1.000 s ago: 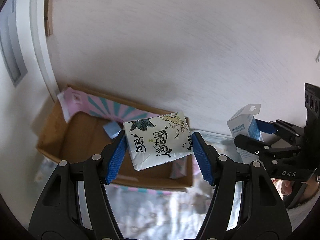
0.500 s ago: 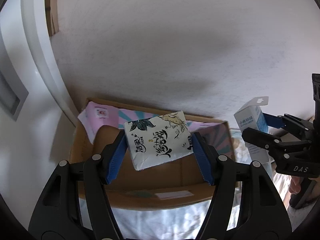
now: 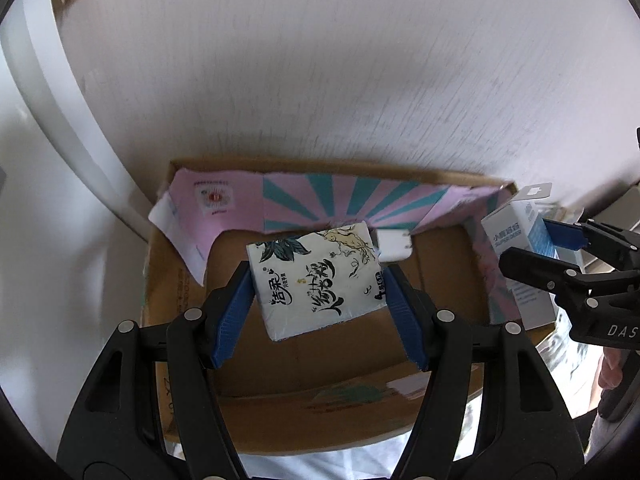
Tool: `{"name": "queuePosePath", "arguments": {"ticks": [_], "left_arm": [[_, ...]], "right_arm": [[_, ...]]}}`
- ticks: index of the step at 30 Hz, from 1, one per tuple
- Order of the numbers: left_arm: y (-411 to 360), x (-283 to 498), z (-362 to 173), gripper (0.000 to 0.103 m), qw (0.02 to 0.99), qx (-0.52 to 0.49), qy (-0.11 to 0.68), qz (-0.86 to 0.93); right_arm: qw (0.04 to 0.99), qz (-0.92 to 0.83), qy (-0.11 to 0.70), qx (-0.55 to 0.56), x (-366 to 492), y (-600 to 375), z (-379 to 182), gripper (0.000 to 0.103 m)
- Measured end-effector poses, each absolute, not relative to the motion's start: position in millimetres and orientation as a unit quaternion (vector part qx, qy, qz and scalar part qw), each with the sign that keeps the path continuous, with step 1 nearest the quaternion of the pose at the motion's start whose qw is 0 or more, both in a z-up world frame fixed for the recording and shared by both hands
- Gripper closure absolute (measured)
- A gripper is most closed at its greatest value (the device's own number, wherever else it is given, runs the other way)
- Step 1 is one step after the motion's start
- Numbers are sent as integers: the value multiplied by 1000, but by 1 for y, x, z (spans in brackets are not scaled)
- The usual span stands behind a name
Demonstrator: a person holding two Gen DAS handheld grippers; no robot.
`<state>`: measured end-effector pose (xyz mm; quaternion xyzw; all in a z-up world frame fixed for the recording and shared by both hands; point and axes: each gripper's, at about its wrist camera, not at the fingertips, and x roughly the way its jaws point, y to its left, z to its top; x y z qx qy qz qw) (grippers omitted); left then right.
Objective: Organize objects
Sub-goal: 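Carry both items into the cardboard box and open both tools, then withdraw both tools from the cardboard box toward the remaining items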
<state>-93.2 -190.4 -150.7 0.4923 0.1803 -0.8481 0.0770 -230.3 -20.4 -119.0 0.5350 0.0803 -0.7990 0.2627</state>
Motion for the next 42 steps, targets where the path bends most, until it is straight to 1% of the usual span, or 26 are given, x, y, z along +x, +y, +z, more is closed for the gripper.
{"name": "queuePosePath", "arguments": {"ticks": [4,8,9,10,11,12,13,15,17,27,37,42], "left_arm": [[-192,-93,-163,41,78,501,168,-845],[-194,-94,-162,40,79,504,170,-843],[-196,-95,-161,38,81,503,174,-842],[-197,-96,-160,32,81,501,178,-843],[-199,-97,-158,7,80,500,181,-843],[-198,-98,-156,1,82,499,180,-843],[-198,-99,-154,0,81,496,178,-846],[-197,-100,-148,0,85,489,168,-852],[-197,-102,-142,0,87,488,159,-854],[-195,-95,-129,0,80,491,173,-850],[-194,-91,-133,0,80,493,189,-845],[-193,-92,-124,0,80,491,189,-846]], "right_arm": [[249,-796,65,548,-229,-16,-132,40],[247,-797,68,547,-228,-8,-130,40],[252,-796,75,546,-228,-8,-130,40],[254,-794,81,545,-228,-8,-129,40],[258,-792,82,547,-228,-7,-128,40],[263,-791,79,546,-228,-6,-127,37],[265,-791,76,546,-229,-4,-126,32],[269,-782,75,557,-230,-6,-127,0],[273,-777,76,562,-229,-7,-127,0],[279,-776,92,557,-219,-7,-124,0],[283,-771,104,560,-217,-20,-128,0],[290,-772,106,555,-214,-23,-118,0]]}}
